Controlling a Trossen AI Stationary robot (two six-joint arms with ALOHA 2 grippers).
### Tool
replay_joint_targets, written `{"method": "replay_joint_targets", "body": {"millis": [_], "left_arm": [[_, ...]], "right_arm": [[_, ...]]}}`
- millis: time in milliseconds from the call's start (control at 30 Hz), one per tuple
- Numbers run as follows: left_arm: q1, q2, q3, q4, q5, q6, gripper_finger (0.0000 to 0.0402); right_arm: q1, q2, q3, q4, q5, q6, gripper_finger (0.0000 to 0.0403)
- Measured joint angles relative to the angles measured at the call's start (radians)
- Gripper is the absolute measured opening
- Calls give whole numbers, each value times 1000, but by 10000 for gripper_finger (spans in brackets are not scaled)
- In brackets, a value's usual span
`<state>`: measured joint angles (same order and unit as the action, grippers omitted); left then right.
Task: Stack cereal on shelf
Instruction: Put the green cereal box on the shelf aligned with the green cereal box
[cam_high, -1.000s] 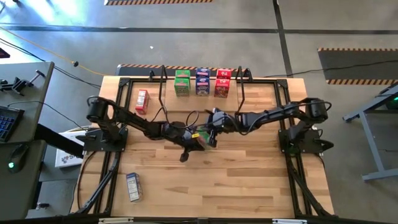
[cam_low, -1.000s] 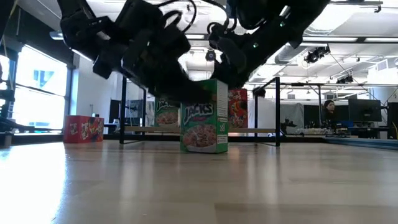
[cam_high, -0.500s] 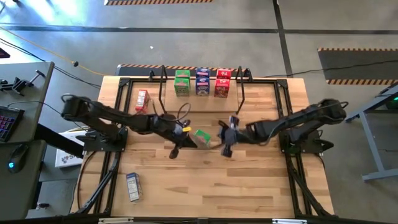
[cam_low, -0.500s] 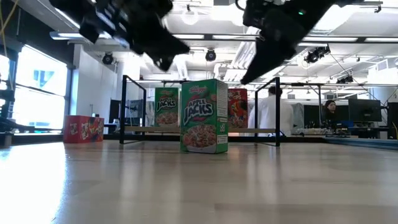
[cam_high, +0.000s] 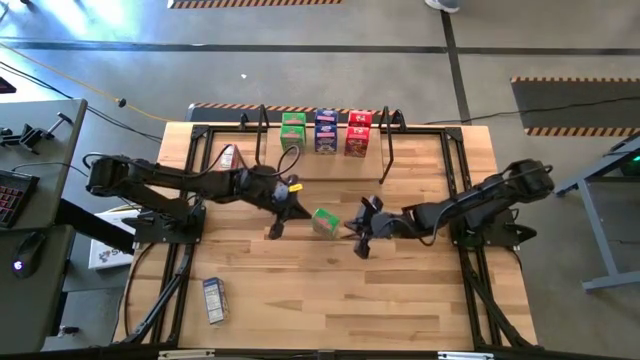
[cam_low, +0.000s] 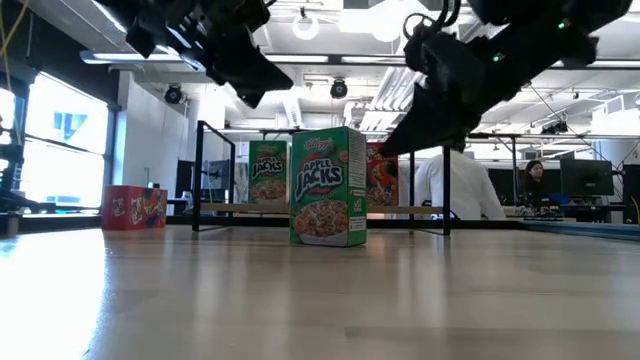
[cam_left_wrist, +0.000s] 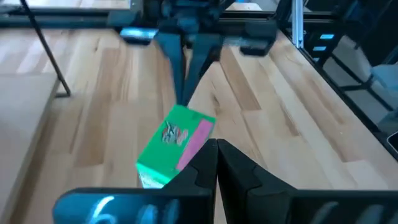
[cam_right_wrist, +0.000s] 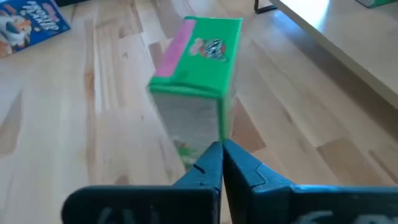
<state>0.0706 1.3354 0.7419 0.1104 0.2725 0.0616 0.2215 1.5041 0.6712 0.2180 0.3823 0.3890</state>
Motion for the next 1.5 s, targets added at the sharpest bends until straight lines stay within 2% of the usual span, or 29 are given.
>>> {"method": "replay_joint_targets", "body": {"millis": [300,467,533,700,767,867,1000,1300,1500], "left_arm": [[1,2,137,-220,-29,52,4],[1,2,199,-354,-125,100,42],[1,2,219,-395,-129,109,64],[1,2,240,-465,-119,108,113],[1,2,242,-466,-107,108,127],[1,8,242,-450,-97,108,143],[0,10,242,-442,-42,128,158],[-6,84,248,-415,-37,135,192],[-6,188,359,-492,-47,178,221]], "right_arm": [[-101,97,0,172,-141,-74,0],[-150,128,0,230,-152,-102,0],[-163,120,1,205,-151,-114,0],[-136,1,2,11,-148,-94,0],[-107,-26,2,-47,-183,-63,0],[-61,-19,2,-47,-233,-30,0],[-42,45,2,15,-182,-25,0],[-128,105,2,154,-155,-80,0],[-186,105,2,208,-214,-117,0]]}}
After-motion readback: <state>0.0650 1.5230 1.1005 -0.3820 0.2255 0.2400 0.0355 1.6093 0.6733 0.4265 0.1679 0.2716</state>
